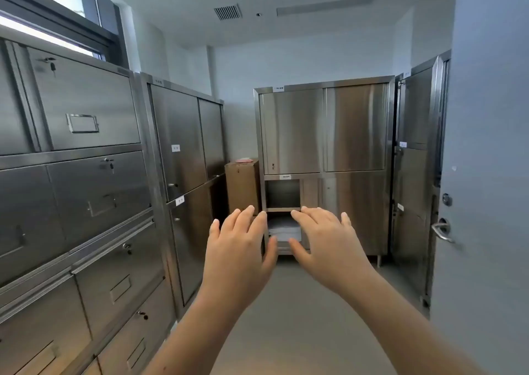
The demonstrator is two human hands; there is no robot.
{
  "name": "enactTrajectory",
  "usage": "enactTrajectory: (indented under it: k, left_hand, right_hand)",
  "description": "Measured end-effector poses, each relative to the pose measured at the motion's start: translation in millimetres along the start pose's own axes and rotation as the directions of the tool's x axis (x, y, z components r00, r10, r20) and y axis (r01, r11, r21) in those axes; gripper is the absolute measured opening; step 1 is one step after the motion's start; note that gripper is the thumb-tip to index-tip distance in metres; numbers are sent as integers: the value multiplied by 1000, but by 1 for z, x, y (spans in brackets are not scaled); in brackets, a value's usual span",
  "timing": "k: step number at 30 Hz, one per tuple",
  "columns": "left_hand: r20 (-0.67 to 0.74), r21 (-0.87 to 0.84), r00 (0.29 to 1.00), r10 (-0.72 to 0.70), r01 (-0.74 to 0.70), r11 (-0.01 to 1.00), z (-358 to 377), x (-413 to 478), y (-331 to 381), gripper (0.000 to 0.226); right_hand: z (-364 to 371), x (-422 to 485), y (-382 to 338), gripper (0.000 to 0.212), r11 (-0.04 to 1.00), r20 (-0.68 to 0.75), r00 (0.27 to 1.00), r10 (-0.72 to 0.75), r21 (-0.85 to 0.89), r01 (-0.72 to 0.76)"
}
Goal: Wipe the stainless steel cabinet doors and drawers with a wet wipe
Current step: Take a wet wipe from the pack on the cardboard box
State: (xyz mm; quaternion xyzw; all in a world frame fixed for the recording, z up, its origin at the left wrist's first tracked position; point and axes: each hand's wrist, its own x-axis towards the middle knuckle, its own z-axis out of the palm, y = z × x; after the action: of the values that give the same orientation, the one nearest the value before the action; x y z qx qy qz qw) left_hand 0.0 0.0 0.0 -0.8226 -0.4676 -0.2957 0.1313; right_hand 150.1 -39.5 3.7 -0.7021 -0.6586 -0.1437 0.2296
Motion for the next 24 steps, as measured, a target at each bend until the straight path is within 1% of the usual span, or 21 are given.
enactTrajectory:
  k: [5,13,17,20,24]
  left_hand:
    - [-68,26,997,35,-33,999,39,61,1,52]
    - [-101,35,995,-15,18,999,106,171,14,52]
    - [-84,27,995,-46,49,998,140,208,9,52]
    - [-64,39,996,-57,59,997,169,231,-2,53]
    - [-45,18,996,-81,82,996,213,263,-27,53]
  right_hand:
    - [26,59,39,53,1000,-33,999,-14,-13,13]
    - [61,170,112,54,997,-47,996,-72,-19,71]
    - [90,210,131,55,996,-24,996,-87,21,87]
    - [115,236,140,55,995,8,995,-101,17,101]
    - [150,280,148,55,994,10,994,-105,14,105]
